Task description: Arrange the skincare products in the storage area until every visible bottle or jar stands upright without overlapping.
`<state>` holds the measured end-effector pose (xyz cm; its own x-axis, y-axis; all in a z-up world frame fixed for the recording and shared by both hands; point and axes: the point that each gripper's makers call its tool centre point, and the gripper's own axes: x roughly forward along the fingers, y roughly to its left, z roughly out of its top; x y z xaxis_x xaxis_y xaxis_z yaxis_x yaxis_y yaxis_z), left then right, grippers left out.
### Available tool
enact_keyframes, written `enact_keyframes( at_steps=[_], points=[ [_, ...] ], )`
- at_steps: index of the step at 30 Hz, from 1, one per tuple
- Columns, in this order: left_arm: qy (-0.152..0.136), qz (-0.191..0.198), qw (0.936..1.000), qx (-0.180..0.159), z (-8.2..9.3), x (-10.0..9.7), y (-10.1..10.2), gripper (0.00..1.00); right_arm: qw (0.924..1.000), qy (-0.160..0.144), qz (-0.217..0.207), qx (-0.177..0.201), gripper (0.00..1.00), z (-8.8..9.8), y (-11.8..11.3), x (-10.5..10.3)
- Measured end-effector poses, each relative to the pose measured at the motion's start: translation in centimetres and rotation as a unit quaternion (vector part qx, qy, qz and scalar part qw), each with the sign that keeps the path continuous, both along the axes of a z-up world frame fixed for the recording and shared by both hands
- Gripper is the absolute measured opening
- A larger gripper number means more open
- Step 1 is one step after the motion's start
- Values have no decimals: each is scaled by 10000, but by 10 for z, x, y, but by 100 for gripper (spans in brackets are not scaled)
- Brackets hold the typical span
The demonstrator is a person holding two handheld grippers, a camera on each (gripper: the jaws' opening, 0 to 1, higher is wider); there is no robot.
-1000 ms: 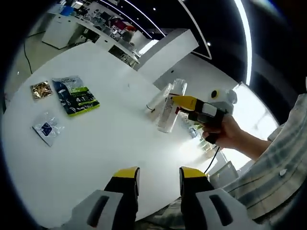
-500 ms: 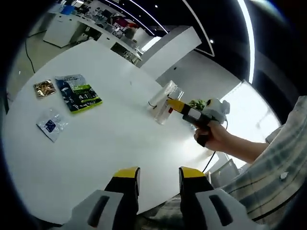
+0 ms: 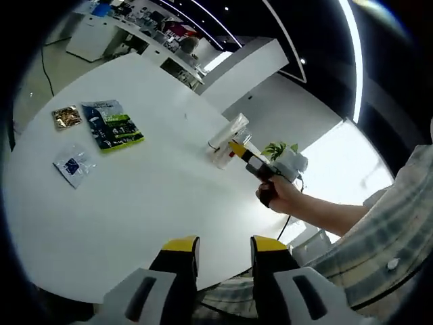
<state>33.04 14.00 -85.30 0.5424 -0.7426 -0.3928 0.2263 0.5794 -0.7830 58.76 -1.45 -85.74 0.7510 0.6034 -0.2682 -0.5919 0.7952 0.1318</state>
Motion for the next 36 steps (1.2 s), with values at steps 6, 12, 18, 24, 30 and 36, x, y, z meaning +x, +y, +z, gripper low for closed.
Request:
enact_keyframes(
  at_steps=[6, 12, 18, 24, 30, 36],
  points=[
    [131, -54, 9998, 152, -2, -9, 0, 31, 9998, -147, 34, -144, 21, -14, -6, 16],
    [228, 17, 9995, 200, 0, -14, -3, 31, 9993, -272, -22, -252, 21, -23, -15, 33],
    [377, 47, 9989, 257, -4, -26, -2, 30, 9977, -486, -72, -472, 21, -28, -19, 41],
    [504, 89, 9982, 308, -10, -30, -3, 30, 9966, -566, -239, -549, 21, -34, -30, 53],
    [589, 125, 9976, 333, -12, -32, -5, 30, 9966, -624, -244, -479, 21, -34, -33, 56],
    [718, 135, 9966, 383, -17, -39, -6, 30, 9962, -792, -144, -344, 21, -35, -31, 50]
  ],
)
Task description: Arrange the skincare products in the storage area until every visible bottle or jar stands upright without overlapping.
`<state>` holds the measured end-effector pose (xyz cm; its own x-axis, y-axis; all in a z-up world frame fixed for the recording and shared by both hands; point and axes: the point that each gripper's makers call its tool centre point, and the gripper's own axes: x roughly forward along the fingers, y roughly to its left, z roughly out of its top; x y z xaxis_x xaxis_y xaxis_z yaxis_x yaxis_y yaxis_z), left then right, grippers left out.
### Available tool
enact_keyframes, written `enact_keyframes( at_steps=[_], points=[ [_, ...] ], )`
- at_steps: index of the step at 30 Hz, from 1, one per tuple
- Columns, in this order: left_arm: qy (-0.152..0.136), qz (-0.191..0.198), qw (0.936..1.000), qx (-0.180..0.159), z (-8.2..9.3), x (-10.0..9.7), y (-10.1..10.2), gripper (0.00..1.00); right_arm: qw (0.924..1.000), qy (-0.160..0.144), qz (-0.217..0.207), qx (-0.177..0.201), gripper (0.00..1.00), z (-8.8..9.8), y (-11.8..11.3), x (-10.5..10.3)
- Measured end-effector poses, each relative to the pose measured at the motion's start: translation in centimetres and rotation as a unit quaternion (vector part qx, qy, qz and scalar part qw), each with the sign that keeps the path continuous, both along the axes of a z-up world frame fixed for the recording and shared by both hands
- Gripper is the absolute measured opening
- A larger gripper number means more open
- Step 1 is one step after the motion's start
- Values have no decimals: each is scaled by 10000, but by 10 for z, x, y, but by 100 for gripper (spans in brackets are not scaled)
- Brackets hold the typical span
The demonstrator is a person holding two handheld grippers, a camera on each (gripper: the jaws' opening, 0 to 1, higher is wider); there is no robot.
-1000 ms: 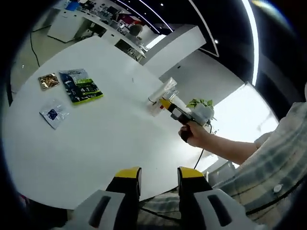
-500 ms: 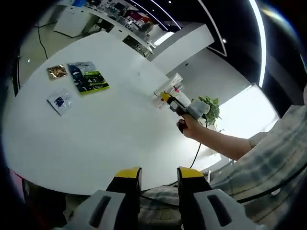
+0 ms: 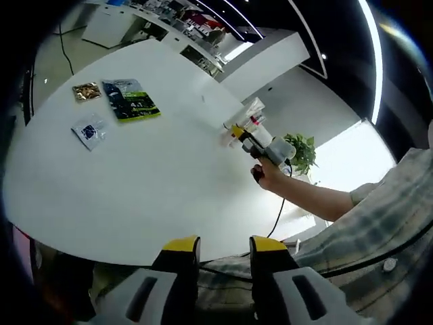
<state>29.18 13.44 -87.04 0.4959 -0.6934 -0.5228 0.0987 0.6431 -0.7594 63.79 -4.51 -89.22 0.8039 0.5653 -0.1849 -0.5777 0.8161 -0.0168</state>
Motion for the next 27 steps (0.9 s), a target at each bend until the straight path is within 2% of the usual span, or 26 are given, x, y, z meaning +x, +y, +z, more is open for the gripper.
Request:
enact_keyframes(
  at_steps=[6, 10, 14, 15, 16, 17, 18, 20, 22, 25, 27],
  points=[
    [57, -6, 10000, -4, -2, -2, -1, 30, 9999, -69, 72, 130, 22, 0, -3, -6],
    [36, -24, 10000, 7, 0, 0, -1, 30, 9998, -81, 192, 19, 22, 0, -1, -7],
    [39, -29, 10000, -8, 0, 3, 0, 29, 9999, 8, 134, -38, 22, -1, 0, -5],
    [42, -31, 10000, -9, 0, 3, 0, 29, 9999, 63, 109, -72, 23, -3, -1, -4],
    [42, -20, 10000, -18, 0, 3, 1, 29, 9990, 422, 25, -172, 25, -14, -3, -7],
    [41, -3, 10000, -38, 0, 4, 3, 29, 9987, 493, 24, -147, 28, -17, -2, -7],
    [35, 37, 10000, -81, 1, 5, 4, 29, 9993, 357, 43, -140, 31, -15, -1, -7],
    [25, 115, 9998, -153, 2, 9, 6, 29, 9982, 550, -62, -220, 30, -21, -6, -11],
    [-13, 161, 9997, -200, 3, 13, 8, 29, 9959, 869, -254, -57, 28, -26, -10, -15],
    [-33, 188, 9995, -250, 4, 16, 8, 29, 9938, 1032, -409, -5, 27, -27, -13, -15],
    [-54, 197, 9994, -268, 5, 18, 9, 29, 9888, 1349, -641, 14, 27, -32, -16, -15]
  ],
)
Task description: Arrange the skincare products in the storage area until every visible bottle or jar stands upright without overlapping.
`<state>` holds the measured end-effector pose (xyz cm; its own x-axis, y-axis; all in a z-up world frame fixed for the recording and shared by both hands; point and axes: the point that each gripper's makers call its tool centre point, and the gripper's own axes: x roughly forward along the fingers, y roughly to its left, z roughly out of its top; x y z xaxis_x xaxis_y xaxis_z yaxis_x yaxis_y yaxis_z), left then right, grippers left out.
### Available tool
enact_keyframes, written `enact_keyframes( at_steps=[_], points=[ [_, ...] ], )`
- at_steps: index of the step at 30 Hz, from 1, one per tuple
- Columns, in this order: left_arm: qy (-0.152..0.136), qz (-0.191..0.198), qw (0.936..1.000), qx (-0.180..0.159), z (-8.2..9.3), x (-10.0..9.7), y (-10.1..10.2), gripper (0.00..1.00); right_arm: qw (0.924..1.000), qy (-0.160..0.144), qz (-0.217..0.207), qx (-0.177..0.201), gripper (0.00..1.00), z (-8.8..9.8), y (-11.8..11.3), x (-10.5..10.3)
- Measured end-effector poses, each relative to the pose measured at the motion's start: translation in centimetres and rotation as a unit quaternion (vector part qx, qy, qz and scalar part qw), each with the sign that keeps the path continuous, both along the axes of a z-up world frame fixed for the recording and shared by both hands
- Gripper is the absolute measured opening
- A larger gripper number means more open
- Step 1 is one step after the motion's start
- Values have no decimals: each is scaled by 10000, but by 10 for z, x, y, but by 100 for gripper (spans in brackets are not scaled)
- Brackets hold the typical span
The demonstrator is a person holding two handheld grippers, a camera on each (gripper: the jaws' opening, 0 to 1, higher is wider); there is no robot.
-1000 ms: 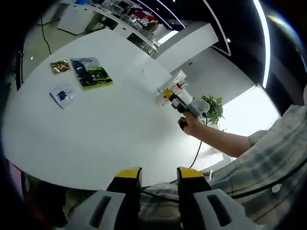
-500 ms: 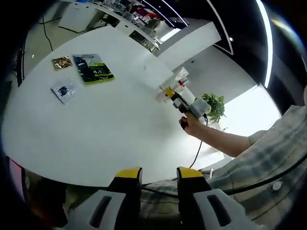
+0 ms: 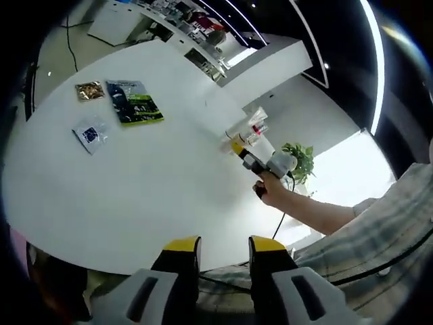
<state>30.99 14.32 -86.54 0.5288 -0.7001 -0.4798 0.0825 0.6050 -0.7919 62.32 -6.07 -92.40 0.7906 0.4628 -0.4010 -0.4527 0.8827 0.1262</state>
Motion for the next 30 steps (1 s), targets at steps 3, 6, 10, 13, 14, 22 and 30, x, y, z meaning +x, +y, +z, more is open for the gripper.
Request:
enact_keyframes(
  at_steps=[3, 6, 10, 13, 14, 22, 30],
  points=[
    [2, 62, 10000, -16, -1, 3, 3, 28, 9983, 357, -454, 67, 27, -3, -2, -2],
    [-43, 171, 9997, -174, 3, 8, 3, 28, 9967, 522, -614, -26, 28, -7, -1, -5],
    [-23, 130, 9998, -127, 2, 5, 3, 28, 9951, 618, -772, -23, 26, -5, 2, -3],
    [-33, 140, 9998, -137, 1, 3, 5, 28, 9936, 687, -894, 8, 24, -3, 1, 0],
    [-4, 188, 9997, -170, 1, 1, 6, 28, 9933, 712, -914, -11, 23, -3, 0, 1],
    [1, 349, 9993, -119, 2, -8, 19, 28, 9927, 769, -928, -79, 21, -2, -3, 5],
    [1, 452, 9989, -130, 3, -12, 26, 28, 9932, 792, -796, -307, 20, -5, -4, 8]
  ],
)
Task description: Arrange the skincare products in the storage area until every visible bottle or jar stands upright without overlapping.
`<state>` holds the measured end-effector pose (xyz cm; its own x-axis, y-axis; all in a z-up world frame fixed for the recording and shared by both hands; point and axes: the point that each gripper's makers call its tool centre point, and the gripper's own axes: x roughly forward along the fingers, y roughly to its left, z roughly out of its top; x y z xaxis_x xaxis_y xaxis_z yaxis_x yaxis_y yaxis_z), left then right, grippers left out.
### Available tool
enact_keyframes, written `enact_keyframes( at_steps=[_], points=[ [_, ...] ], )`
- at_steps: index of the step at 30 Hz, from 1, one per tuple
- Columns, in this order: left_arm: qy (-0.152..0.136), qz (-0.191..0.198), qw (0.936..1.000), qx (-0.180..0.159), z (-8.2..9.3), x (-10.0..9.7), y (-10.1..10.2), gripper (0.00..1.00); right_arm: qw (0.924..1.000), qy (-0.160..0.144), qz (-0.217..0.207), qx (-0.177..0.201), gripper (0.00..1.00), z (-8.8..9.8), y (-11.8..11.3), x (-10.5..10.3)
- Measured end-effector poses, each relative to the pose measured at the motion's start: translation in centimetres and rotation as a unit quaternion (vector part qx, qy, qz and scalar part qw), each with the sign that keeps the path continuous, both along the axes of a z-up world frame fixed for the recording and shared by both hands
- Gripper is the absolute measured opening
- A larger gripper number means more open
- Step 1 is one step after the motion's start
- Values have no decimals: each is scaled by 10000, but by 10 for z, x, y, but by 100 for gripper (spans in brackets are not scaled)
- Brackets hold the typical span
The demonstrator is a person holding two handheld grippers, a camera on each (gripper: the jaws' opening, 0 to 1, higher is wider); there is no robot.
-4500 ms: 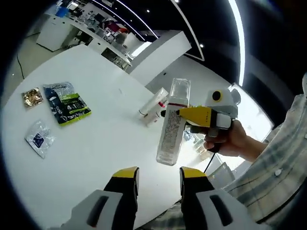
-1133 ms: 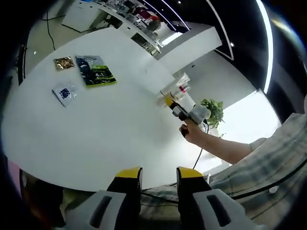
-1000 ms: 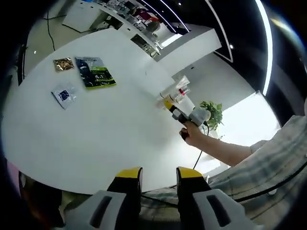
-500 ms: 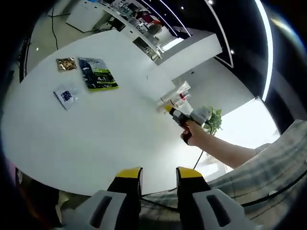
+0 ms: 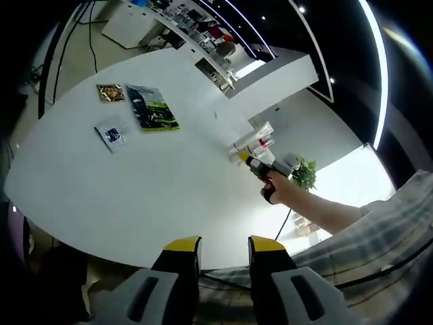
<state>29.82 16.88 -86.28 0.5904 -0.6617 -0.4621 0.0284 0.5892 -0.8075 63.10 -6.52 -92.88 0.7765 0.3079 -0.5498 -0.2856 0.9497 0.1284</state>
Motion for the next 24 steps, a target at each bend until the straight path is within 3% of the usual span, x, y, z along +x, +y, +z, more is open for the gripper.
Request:
enact_keyframes(
  at_steps=[8, 24],
  points=[
    [34, -109, 9999, -5, -2, -4, -1, 28, 9998, 75, 155, -107, 20, -2, -1, 9],
    [47, -134, 9999, 57, -4, -7, -1, 28, 9998, 156, 78, 64, 19, -4, -1, 13]
  ],
)
